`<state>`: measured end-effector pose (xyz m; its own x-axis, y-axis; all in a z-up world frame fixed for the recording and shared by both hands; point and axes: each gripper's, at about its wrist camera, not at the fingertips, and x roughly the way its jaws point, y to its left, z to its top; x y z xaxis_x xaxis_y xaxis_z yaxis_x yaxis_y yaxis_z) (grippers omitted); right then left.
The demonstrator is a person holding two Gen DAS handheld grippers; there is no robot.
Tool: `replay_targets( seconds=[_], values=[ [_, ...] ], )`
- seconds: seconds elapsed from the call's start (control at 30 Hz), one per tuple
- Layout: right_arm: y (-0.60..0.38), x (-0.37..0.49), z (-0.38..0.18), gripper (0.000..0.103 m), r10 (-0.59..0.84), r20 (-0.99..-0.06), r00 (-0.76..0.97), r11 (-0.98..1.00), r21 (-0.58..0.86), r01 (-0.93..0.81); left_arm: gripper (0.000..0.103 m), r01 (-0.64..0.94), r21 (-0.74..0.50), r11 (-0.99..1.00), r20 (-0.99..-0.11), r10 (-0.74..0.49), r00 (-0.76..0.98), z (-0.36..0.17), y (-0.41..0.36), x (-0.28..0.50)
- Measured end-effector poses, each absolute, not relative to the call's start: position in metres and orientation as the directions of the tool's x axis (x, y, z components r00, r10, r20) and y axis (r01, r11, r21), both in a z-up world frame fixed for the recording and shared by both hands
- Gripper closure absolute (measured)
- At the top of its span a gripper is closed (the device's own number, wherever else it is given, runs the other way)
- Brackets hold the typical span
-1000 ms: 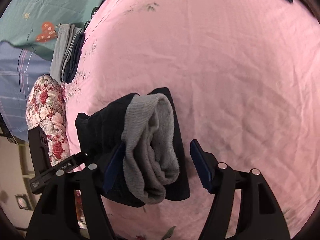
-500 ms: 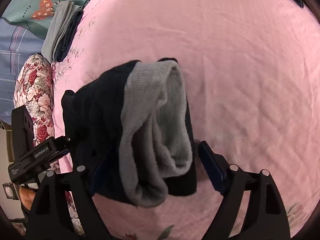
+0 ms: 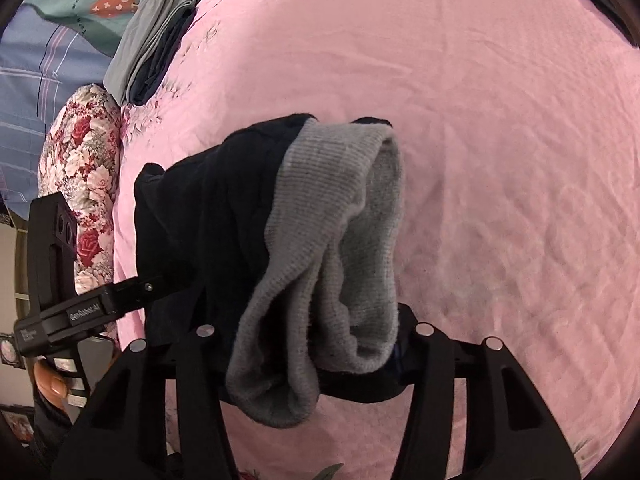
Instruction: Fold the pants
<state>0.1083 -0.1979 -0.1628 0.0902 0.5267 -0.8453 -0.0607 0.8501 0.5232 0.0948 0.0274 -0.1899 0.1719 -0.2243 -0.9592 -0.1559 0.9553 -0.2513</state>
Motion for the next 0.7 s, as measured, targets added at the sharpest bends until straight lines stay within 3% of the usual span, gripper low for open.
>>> replay_targets(
  seconds=[0.07,0.1,0.13,0.23,0.4,0.53,0.6,0.63,0.7],
  values=[
    [-0.193,0.108,-0.158,0.051,0.507,-0.857,0.092,0.862,0.499,-0.093,0.044,-0.111,-0.233,0.966,-0.956,-0.207,0.207,-0.177,0.017,0.091],
    [-0.190,0.108,-0.153,0.055,0.496,-0.862,0.101,0.866,0.485,-0.119,0.050,-0.099,-0.216,0.971,-0.956,-0.190,0.223,-0.172,0.012,0.091],
    [-0.184,0.106,-0.143,0.058,0.484,-0.866,0.126,0.870,0.461,-0.174,0.064,-0.085,-0.170,0.982,-0.957,-0.144,0.251,-0.163,0.007,0.088],
    [-0.168,0.105,-0.119,0.060,0.484,-0.855,0.186,0.855,0.417,-0.307,0.073,-0.124,-0.160,0.979,-0.950,-0.119,0.290,-0.147,0.013,0.082],
    [-0.150,0.124,-0.107,0.060,0.531,-0.820,0.211,0.807,0.415,-0.420,0.073,-0.250,-0.182,0.951,-0.931,-0.085,0.356,-0.135,0.047,0.074],
    [-0.131,0.140,-0.133,0.057,0.434,-0.880,0.192,0.839,0.317,-0.443,0.052,-0.300,-0.198,0.933,-0.943,-0.099,0.317,-0.150,0.056,0.070],
    [-0.138,0.149,-0.139,0.050,0.431,-0.888,0.158,0.858,0.350,-0.375,0.043,-0.310,-0.209,0.928,-0.939,-0.102,0.328,-0.149,0.058,0.065],
    [-0.144,0.150,-0.136,0.044,0.432,-0.885,0.174,0.865,0.352,-0.359,0.032,-0.314,-0.210,0.926,-0.940,-0.103,0.325,-0.149,0.059,0.062],
    [-0.151,0.147,-0.129,0.035,0.400,-0.890,0.220,0.880,0.305,-0.363,0.031,-0.322,-0.217,0.921,-0.938,-0.106,0.329,-0.146,0.066,0.054]
  ],
)
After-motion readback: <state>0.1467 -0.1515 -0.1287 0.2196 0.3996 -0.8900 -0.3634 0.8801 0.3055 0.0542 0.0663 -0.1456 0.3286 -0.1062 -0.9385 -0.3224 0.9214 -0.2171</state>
